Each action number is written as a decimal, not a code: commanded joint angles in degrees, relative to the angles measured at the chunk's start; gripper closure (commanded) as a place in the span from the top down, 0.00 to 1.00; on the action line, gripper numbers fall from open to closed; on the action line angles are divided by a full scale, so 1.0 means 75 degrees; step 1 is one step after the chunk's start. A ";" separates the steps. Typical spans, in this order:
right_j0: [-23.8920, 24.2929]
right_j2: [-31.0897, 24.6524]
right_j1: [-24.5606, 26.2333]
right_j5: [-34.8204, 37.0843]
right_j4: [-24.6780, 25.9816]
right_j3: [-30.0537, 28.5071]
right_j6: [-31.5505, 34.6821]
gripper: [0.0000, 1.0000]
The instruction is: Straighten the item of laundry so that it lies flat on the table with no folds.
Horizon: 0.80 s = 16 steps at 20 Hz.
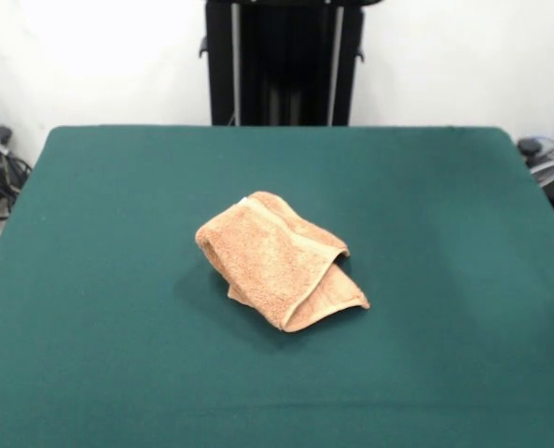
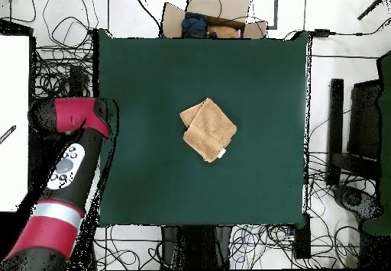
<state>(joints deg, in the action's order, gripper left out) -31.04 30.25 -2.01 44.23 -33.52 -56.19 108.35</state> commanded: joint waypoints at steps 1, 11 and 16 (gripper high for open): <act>0.0547 0.0259 0.1341 0.1977 -0.0620 0.3553 0.3381 1.00; 0.0576 0.0359 0.1529 0.2218 -0.1776 0.4025 0.3611 1.00; 0.0471 -0.0014 0.0898 0.1877 -0.1308 0.2931 0.2370 1.00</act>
<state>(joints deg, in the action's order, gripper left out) -26.29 36.89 9.27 61.05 -46.28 -25.69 121.91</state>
